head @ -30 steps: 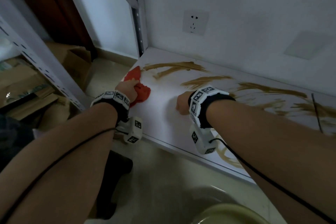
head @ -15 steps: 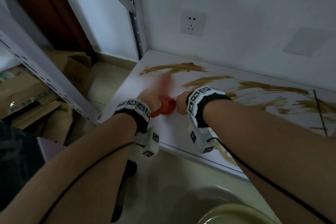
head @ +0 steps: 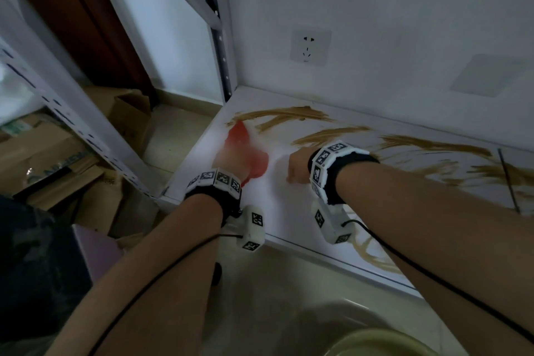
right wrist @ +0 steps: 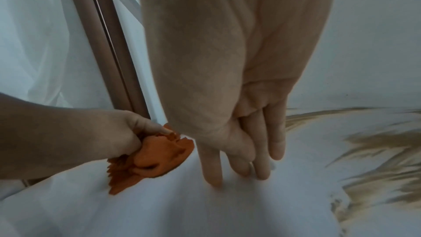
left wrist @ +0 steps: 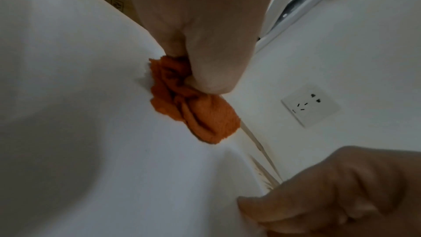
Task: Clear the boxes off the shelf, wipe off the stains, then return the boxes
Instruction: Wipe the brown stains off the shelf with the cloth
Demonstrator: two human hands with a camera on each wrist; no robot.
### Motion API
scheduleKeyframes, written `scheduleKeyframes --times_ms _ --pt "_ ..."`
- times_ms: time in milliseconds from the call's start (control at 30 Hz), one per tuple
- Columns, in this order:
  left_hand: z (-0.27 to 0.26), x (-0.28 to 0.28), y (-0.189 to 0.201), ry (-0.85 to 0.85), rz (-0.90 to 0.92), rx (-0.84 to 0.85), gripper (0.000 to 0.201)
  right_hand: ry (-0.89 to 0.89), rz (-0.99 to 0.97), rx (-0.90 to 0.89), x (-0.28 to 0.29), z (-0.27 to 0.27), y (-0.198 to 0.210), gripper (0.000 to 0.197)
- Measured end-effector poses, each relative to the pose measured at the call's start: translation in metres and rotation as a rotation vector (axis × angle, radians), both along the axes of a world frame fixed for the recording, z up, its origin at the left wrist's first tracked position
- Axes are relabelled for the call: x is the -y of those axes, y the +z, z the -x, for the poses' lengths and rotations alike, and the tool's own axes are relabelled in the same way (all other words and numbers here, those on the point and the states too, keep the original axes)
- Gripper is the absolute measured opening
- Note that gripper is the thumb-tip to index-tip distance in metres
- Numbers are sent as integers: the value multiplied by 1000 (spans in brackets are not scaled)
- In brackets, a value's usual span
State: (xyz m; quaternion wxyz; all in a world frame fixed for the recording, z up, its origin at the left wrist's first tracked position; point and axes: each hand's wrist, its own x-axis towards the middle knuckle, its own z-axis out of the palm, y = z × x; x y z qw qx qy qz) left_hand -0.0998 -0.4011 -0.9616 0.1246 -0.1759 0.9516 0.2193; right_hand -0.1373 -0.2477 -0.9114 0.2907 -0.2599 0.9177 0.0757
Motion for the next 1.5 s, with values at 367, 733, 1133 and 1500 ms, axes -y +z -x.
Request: scheduleKeyframes --times_ms 367,733,1133,1500 --pt "-3 37 5 228 -103 -291 36 102 5 -162 24 3 -6 17" --pt "-10 66 4 226 178 52 23 325 218 -25 71 0 -38 71" --pt "3 54 4 232 306 -21 22 296 205 -96 103 41 -69 54" --pt "6 52 14 224 279 -11 18 180 123 -96 56 55 -70 65"
